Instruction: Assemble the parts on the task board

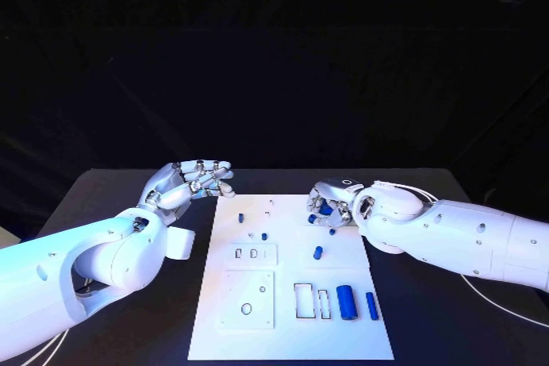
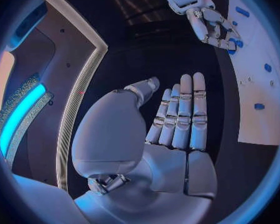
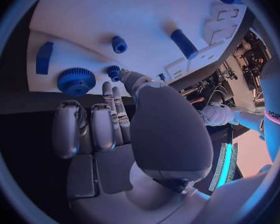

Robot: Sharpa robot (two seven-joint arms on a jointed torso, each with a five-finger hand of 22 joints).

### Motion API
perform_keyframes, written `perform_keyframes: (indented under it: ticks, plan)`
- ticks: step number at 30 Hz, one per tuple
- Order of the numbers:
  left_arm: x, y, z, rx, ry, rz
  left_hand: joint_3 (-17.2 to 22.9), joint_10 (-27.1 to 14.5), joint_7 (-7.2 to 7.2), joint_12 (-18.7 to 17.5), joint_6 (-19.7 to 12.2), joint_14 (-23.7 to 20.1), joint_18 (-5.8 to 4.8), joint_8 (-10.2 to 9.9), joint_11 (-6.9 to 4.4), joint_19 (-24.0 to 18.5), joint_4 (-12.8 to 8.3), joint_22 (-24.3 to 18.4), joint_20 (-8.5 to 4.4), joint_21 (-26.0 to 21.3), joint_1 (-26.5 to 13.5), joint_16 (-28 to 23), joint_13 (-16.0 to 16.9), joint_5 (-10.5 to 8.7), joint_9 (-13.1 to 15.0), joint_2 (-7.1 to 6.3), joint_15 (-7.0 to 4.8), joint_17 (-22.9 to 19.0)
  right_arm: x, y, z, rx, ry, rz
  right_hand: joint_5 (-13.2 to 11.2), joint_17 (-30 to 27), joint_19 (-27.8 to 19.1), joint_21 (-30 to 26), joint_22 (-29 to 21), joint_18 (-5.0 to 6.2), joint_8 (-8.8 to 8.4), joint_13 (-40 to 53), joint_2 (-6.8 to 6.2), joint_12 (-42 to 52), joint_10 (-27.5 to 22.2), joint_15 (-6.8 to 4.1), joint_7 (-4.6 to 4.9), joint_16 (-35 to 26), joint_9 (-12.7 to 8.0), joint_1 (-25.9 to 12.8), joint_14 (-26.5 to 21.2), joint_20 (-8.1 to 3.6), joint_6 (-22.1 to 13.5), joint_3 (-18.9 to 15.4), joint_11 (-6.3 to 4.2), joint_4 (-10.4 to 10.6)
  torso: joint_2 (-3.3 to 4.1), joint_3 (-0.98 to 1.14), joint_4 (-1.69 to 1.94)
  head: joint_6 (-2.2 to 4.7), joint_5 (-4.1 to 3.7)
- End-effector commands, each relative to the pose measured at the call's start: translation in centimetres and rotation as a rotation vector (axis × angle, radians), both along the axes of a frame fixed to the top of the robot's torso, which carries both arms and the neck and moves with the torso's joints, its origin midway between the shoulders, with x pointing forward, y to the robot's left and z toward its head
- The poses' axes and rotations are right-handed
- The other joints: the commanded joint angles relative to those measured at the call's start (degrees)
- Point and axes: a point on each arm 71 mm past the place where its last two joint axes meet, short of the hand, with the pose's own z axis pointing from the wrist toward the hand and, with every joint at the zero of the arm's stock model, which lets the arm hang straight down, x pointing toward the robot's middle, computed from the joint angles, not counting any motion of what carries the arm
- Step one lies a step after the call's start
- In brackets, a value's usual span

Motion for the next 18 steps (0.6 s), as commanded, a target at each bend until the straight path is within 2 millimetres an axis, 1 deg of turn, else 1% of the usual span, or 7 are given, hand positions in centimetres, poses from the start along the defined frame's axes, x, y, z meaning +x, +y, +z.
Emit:
perform_keyframes:
  ticks: [1, 11, 18]
  plan:
    - [-0.03, -0.17, 0.17, -0.006, -0.007, -0.021, 0.4, 0.3, -0.15, -0.2, 0.2, -0.4, 0.42, 0.4, 0.05, -0.6, -0.1, 0.1, 0.0, 0.4, -0.7, 0.3, 0.1, -0.3, 0.1, 0.04, -0.16, 0.0, -0.02, 0.18, -0.21, -0.032, 0.01, 0.008, 0.3, 0.1, 0.5, 0.5, 0.3, -0.48, 0.35, 0.1, 0.11, 0.3, -0.1, 0.03, 0.07, 0.4, 0.1, 0.6, 3.3, 0.07, -0.4, 0.2, -0.04, 0.3, 0.05, -0.02, 0.18, 0.01, -0.05]
    - [0.02, -0.17, 0.14, -0.007, -0.005, -0.024, 0.6, 0.3, -0.12, -0.4, 0.2, -0.7, 0.41, 0.4, 0.06, -0.9, -0.3, 0.4, -0.03, 1.0, -0.7, 0.7, 0.1, -0.34, 0.1, 0.19, -0.16, 0.6, 0.14, 0.36, -0.42, -0.041, 0.016, 0.002, 0.9, 0.9, 1.2, 2.1, 2.3, -0.82, 0.65, 0.1, 0.53, 0.3, 0.4, -0.06, 0.09, 1.3, 0.6, 0.8, 3.4, 0.17, 0.0, 0.9, -0.1, 0.6, 0.16, -0.08, 0.41, -0.04, -0.1]
    - [0.02, -0.22, 0.14, -0.008, -0.004, -0.029, 0.6, 0.3, -0.12, -0.4, 0.2, -0.7, 0.41, 0.4, 0.06, -0.9, -0.3, 0.4, -0.03, 1.0, -0.7, 0.7, 0.1, -0.34, 0.1, 0.19, -0.16, 0.6, 0.25, 0.33, -0.63, -0.053, 0.025, -0.005, 1.4, 1.2, 1.6, 2.9, 3.4, -1.02, 0.93, 0.1, 0.78, 0.3, 0.5, -0.09, 0.13, 1.8, 0.9, 0.8, 3.4, 0.25, 0.3, 1.5, -0.09, 0.7, 0.18, -0.1, 0.54, -0.26, -0.16]
